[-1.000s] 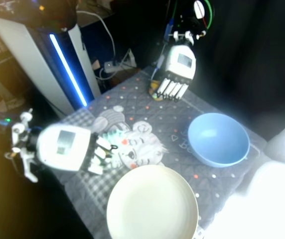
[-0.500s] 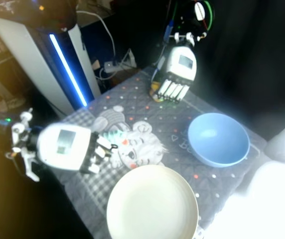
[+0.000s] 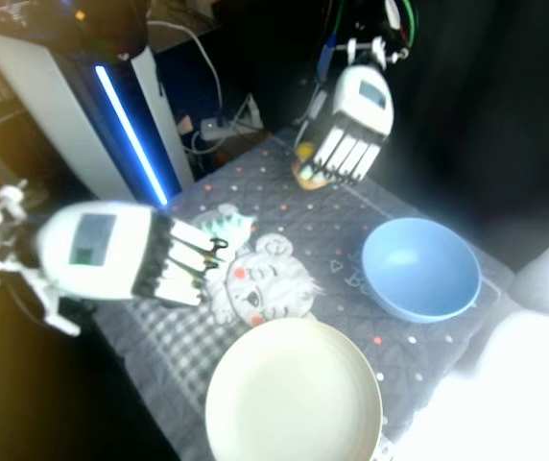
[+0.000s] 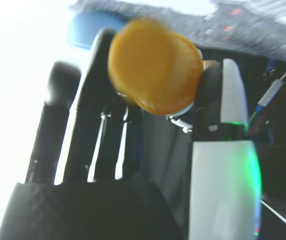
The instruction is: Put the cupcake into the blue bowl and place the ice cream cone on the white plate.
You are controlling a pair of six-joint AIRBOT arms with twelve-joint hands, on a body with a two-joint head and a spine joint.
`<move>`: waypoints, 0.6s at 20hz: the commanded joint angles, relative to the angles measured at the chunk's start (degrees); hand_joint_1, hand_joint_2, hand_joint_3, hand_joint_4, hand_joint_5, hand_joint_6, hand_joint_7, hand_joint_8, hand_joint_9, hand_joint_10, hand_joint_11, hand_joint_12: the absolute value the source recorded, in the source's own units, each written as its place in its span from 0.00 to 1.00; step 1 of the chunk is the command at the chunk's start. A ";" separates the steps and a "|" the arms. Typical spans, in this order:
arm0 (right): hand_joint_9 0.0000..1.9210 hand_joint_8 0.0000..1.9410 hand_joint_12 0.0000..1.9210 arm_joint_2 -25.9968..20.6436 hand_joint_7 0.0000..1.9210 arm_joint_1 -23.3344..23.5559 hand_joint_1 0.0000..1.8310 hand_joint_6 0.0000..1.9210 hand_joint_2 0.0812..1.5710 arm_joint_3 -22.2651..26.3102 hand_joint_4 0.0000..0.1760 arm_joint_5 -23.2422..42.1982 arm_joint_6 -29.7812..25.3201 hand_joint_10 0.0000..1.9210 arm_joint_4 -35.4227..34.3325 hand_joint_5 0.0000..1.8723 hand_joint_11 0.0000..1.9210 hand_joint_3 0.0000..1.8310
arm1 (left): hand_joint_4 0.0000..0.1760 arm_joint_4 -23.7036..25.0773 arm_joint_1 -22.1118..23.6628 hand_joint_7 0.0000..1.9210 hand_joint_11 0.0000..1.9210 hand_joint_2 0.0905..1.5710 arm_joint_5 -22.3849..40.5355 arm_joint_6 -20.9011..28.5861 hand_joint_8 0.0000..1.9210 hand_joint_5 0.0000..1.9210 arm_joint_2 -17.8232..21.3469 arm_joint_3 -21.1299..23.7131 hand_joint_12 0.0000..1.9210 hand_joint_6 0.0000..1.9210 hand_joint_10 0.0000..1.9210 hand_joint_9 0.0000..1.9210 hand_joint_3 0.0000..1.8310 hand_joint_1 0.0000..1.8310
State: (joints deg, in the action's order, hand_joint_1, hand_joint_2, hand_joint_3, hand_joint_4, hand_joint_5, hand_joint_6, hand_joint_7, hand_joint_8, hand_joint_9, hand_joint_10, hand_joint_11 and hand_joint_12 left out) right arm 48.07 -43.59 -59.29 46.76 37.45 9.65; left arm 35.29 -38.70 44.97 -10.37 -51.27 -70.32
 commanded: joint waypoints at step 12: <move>0.76 0.29 0.46 5.19 0.66 12.49 0.69 0.50 0.66 -9.46 0.00 1.67 4.17 0.03 -6.28 0.52 0.61 0.00 | 0.00 5.55 24.98 0.60 0.46 0.63 -12.42 3.07 0.33 0.60 -9.67 -13.79 0.57 0.31 0.45 0.60 0.00 0.77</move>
State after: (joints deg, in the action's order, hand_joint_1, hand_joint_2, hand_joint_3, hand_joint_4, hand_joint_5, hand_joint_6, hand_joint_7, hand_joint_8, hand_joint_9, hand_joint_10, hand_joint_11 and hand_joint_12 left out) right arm 53.28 -31.11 -69.12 41.82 41.91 4.12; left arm 43.40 -13.91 29.12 -7.55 -62.15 -85.10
